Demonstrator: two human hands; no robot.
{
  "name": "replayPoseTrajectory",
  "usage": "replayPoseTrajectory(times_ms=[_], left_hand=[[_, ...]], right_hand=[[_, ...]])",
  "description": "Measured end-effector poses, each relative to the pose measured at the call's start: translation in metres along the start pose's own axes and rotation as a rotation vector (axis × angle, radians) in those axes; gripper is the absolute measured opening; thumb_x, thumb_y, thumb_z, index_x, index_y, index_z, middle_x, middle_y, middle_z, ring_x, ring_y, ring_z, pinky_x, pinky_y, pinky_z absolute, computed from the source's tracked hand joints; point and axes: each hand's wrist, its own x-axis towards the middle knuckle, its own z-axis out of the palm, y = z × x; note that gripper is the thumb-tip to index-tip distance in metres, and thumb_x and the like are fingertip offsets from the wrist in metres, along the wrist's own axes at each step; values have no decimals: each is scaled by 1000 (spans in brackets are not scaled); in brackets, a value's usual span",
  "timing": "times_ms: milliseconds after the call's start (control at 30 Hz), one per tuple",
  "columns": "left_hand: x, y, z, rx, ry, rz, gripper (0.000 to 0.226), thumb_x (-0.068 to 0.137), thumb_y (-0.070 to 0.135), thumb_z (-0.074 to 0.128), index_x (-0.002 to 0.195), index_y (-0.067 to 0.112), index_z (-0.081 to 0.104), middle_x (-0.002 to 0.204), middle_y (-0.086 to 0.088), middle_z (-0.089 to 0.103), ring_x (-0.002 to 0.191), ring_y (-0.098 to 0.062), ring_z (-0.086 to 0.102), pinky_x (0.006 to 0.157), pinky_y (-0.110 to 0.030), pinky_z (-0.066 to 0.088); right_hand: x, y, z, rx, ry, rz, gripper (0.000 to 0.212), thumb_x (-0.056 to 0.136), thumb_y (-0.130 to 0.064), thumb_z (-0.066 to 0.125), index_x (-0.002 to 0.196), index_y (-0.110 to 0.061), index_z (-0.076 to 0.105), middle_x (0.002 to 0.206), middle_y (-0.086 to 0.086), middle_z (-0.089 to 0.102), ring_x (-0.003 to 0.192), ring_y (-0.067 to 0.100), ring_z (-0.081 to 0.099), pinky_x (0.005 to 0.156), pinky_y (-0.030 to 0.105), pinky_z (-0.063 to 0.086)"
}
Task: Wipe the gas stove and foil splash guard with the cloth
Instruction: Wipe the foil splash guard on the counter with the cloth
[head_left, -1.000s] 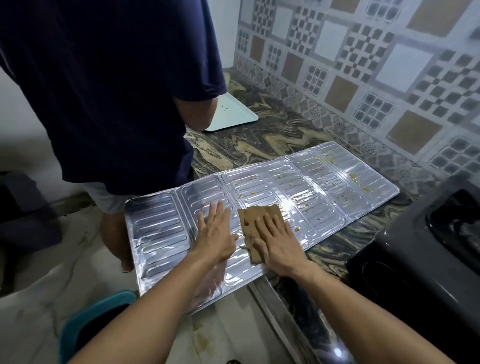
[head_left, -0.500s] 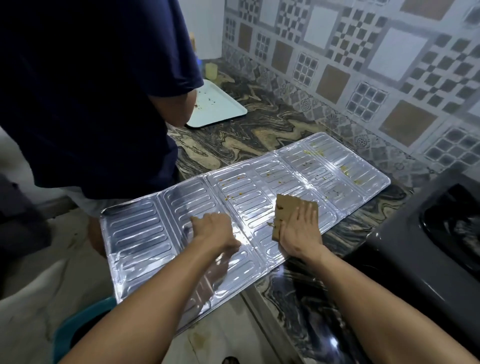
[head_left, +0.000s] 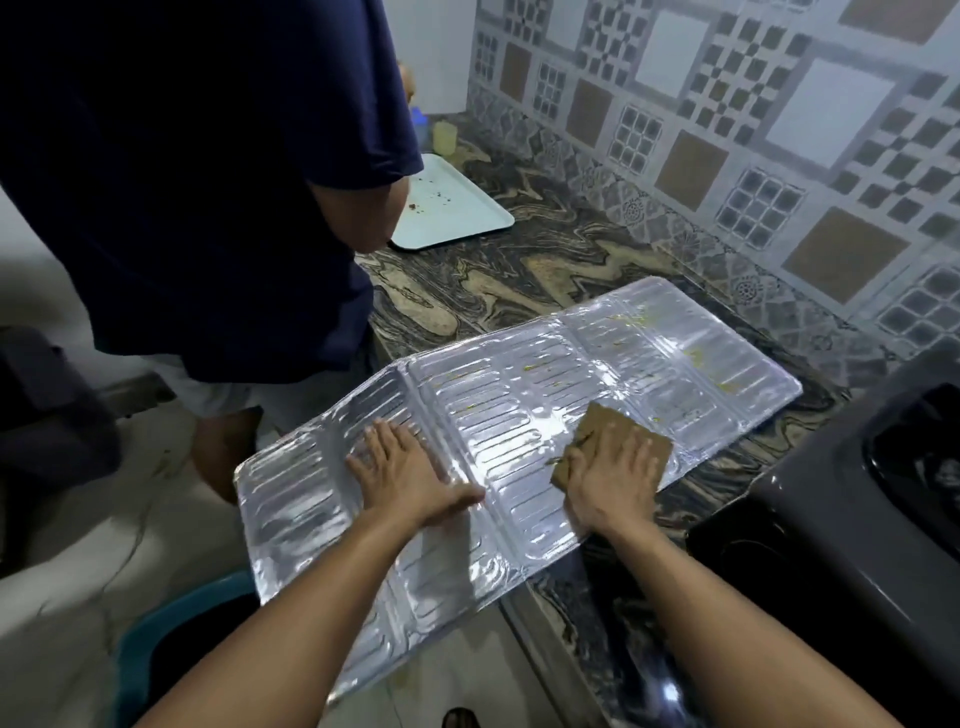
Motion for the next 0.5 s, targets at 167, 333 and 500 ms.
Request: replayPoseTrajectory(times_ms=[167,333,500], left_hand=[[-4,5,11,-59,-21,32,143,59,88,54,151,1,-11,158,-18,-21,146,-34,-18,116,-60,-6],[0,10,13,-104,-53,27,148,54,86,61,150,1,-14,159,-17,-20,147,-32,-17,116,-60,-5],[7,11,17,-137,-60,28,152,50,86,63,150,2,-15,158,-15,-23,146,-31,-20,117,-59,-5]], right_hand=[[5,0,-3,-7,-4,45,68,100,-49,19,153,-7,7,158,26,7,147,41,4,119,51,3],[5,1,0,-26,-21,-87,64,100,-45,14,154,-11,7,160,19,4,147,42,2,120,52,2],[-2,-23,7,-38,-92,-541,76,91,-61,-4,155,-21,5,162,6,-1,148,33,-6,119,41,-5]])
